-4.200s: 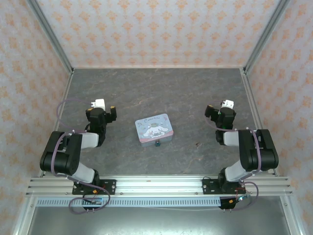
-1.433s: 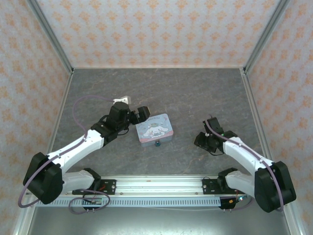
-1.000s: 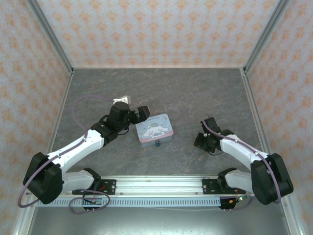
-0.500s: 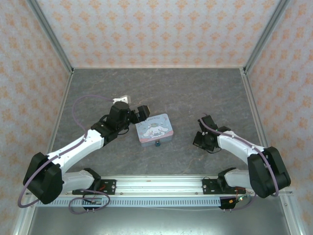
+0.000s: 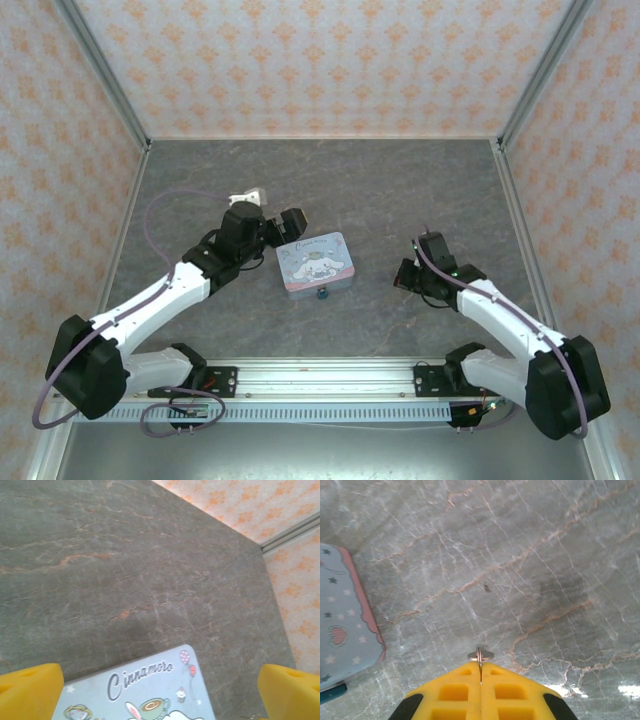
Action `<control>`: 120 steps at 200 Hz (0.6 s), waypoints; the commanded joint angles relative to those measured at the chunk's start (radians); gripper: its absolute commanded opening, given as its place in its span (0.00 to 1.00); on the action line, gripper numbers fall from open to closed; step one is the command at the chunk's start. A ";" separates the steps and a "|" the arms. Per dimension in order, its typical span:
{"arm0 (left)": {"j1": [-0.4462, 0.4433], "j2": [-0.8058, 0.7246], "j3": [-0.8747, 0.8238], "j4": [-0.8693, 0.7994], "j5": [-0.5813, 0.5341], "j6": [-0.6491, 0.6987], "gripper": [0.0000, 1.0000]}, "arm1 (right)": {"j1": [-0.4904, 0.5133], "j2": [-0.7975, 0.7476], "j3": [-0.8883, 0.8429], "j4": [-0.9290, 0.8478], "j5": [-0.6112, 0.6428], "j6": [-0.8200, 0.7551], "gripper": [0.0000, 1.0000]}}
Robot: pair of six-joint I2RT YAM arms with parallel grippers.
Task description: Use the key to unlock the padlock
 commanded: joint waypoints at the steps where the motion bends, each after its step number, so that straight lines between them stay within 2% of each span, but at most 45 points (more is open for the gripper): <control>1: -0.005 -0.016 0.058 -0.042 0.055 -0.050 1.00 | 0.006 -0.027 0.045 0.035 -0.031 -0.091 0.00; 55: -0.005 0.062 0.175 -0.128 0.214 -0.275 1.00 | 0.005 -0.040 0.151 0.060 -0.128 -0.263 0.00; 120: -0.012 0.151 0.188 0.003 0.393 -0.566 0.95 | 0.006 -0.031 0.258 0.133 -0.314 -0.538 0.00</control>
